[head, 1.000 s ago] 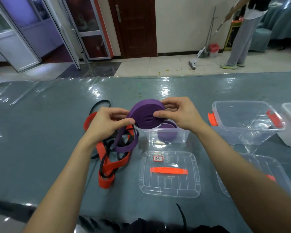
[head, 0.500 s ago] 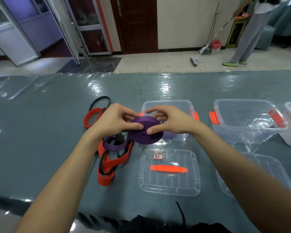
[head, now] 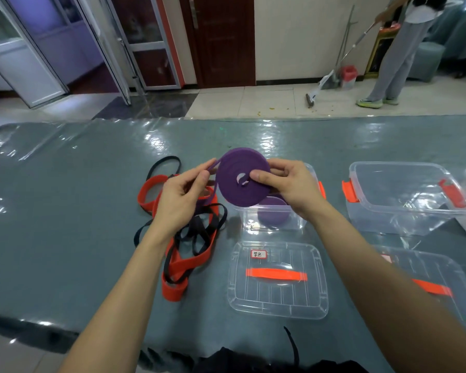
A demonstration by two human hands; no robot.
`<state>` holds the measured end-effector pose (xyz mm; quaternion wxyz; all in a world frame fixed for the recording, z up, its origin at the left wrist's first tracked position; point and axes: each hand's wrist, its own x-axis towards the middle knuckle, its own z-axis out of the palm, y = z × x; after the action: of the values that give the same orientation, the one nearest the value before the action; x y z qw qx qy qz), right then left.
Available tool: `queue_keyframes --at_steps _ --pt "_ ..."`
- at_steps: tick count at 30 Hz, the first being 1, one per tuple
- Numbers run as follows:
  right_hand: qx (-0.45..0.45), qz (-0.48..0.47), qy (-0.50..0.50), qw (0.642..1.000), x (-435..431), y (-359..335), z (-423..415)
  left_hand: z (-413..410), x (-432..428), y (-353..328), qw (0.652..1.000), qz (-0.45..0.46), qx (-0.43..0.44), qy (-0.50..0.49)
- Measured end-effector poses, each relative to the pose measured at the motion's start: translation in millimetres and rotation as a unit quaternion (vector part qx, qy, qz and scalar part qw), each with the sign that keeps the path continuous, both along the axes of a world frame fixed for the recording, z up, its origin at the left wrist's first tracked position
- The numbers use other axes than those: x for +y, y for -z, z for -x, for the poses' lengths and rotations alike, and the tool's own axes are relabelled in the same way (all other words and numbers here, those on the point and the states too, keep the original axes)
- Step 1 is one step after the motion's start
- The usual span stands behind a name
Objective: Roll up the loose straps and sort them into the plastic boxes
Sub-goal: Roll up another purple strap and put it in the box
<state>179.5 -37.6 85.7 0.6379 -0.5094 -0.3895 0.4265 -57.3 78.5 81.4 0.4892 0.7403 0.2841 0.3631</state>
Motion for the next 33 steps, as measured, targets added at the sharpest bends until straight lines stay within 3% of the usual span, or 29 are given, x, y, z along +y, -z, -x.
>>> queue_keyframes --at_steps 6,11,13,15,19,21,26,29,33 --pt "0.123 -0.007 0.064 0.99 4.1 19.4 29.9 -14.9 -24.7 16.3 0.991 0.078 -0.104 0.008" --pt "0.156 -0.001 0.047 0.987 -1.8 38.9 47.0 -0.6 -4.0 16.4 0.994 0.09 -0.053 0.022" --pt "0.09 0.026 0.014 0.995 -6.3 39.9 41.7 7.2 5.8 12.0 0.996 0.072 -0.003 0.06" --pt "-0.032 0.064 0.001 0.997 -9.5 38.0 32.1 10.2 13.1 4.0 0.99 0.028 0.084 0.108" --pt "-0.266 0.118 -0.039 0.956 -9.8 31.8 23.8 2.8 14.7 -16.9 0.954 -0.025 0.223 0.198" --pt "-0.309 0.145 -0.059 0.938 -10.0 31.3 23.2 -3.3 15.8 -24.9 0.941 -0.046 0.257 0.217" --pt "-0.167 0.167 -0.116 0.965 -16.0 39.1 12.5 -15.9 25.0 -20.9 0.918 -0.037 0.291 0.268" --pt "-0.11 0.145 -0.079 0.98 -16.1 48.9 8.1 -23.6 29.2 -8.4 0.914 -0.019 0.284 0.289" --pt "-0.077 0.115 -0.033 0.99 -12.5 64.7 -0.1 -33.9 27.5 16.2 0.964 -0.013 0.193 0.184"
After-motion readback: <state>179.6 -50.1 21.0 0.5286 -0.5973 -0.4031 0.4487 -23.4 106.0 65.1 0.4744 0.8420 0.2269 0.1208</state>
